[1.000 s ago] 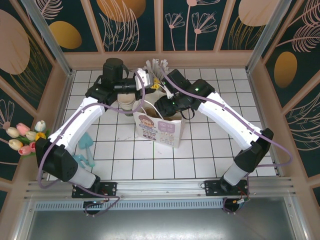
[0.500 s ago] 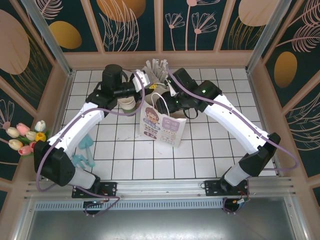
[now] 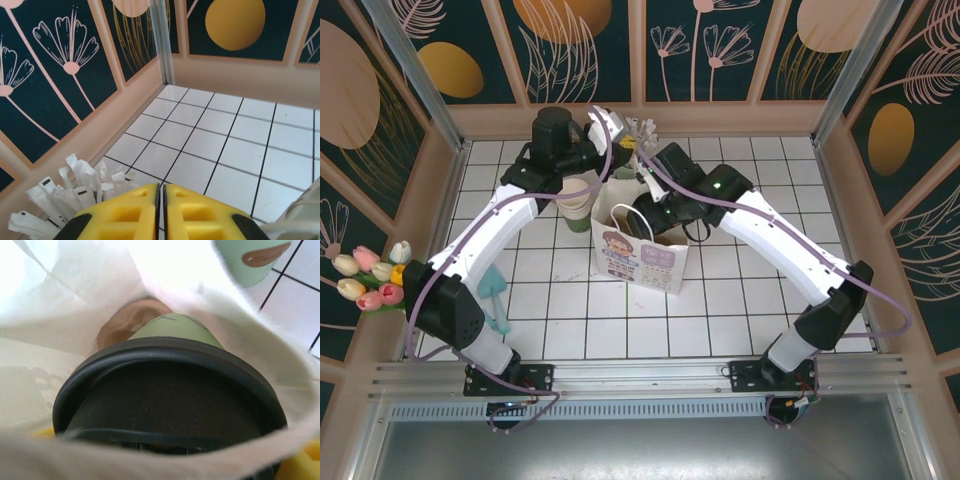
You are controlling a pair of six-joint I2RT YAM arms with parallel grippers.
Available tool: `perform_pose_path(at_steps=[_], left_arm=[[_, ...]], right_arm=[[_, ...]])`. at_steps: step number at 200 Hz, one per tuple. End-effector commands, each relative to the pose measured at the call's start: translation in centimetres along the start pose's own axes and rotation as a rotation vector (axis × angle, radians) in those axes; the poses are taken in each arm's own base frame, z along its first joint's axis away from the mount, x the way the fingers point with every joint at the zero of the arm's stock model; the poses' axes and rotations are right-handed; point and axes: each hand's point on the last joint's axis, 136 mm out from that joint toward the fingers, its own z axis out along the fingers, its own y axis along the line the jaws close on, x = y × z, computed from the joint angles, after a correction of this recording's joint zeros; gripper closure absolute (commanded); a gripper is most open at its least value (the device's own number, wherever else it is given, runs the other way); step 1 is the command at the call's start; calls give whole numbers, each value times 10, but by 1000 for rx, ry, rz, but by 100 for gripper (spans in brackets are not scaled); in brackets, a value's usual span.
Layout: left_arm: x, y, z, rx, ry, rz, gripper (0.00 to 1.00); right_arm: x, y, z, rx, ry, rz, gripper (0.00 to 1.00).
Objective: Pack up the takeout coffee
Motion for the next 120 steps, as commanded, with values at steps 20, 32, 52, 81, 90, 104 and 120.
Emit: perform_pose_path(at_steps=[20,32,52,81,90,104,120], left_arm=[[-9,-3,-5,16,-13,-24,79],[-5,2,-14,-49,-13,17,65],[-5,1,-35,-120,-22,108,42],[2,-24,-49,-35,-13,269,21],[6,-33,-49,5,-24,324,19],[6,-43,-45,74,-46,379,16],[-1,-43,-35,124,-66,388,14]], right_arm=[[-3,12,0,-29,22,-75,38],[-8,8,-6,-23,-3,-62,38],[-10,-5,-9,2,-27,-26,38],[-9,-14,-8,-3,-33,3,38],[-9,-12,-8,-14,-32,-2,38],[-9,-10,-6,-26,-32,-11,38],[-9,-9,-5,-29,-30,-11,38]])
